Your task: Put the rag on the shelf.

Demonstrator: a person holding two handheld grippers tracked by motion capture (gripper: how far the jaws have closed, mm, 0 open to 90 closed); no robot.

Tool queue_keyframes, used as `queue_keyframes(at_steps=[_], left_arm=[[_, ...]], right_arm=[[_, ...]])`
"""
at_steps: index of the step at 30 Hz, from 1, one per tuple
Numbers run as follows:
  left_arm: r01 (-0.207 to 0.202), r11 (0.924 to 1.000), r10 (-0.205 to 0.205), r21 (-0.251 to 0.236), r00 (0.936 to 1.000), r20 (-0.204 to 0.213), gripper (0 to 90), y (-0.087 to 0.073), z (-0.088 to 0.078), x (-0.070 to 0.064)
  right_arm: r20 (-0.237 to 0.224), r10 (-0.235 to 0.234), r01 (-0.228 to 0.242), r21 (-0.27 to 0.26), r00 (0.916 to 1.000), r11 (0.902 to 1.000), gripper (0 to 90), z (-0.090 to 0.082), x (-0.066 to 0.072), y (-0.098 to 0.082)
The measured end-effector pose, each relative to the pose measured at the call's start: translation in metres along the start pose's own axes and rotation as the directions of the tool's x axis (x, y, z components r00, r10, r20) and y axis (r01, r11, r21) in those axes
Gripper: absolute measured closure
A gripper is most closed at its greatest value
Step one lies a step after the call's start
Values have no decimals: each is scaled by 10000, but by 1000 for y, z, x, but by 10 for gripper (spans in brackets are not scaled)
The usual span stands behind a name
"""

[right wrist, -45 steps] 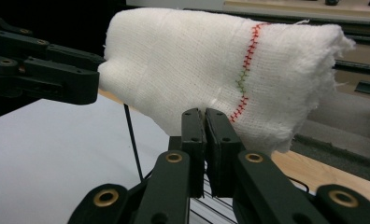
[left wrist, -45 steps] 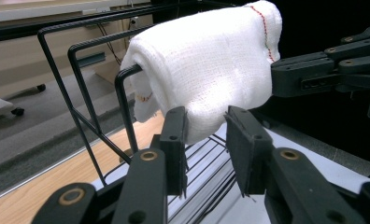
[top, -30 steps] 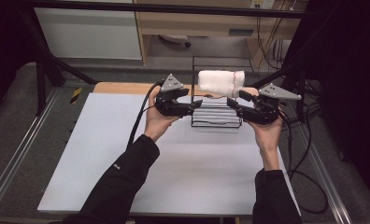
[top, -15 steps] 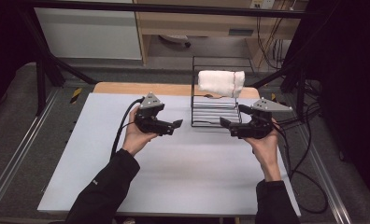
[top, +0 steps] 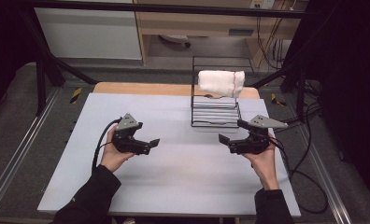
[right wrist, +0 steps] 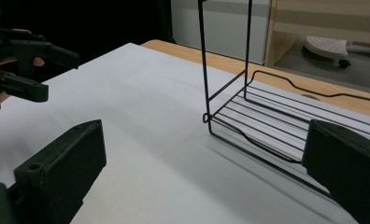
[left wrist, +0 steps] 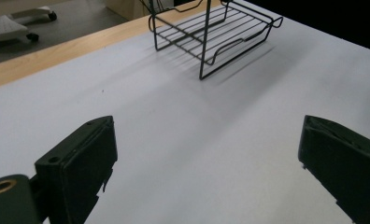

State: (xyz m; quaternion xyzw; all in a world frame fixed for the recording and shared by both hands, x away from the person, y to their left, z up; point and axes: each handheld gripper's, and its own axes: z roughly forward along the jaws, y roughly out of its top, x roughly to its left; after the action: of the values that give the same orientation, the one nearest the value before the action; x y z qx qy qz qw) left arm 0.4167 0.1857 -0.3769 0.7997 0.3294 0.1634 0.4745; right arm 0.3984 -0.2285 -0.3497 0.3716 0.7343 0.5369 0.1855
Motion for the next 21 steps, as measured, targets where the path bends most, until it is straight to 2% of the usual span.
queue_keyframes(at_steps=[10,17,21], left_arm=[[253,9995,-244,205,9987,-449,49,-40,-24,12],[354,9991,-338,241,9973,-650,55,-61,-41,18],[397,9985,-367,372,9962,-795,56,-72,-49,22]], right_arm=[[-342,166,-147,559,9993,9983,2,1,-2,-37],[-462,137,-87,1076,9988,9942,2,2,-5,-63],[-611,213,-139,1198,9979,9927,1,0,-6,-75]])
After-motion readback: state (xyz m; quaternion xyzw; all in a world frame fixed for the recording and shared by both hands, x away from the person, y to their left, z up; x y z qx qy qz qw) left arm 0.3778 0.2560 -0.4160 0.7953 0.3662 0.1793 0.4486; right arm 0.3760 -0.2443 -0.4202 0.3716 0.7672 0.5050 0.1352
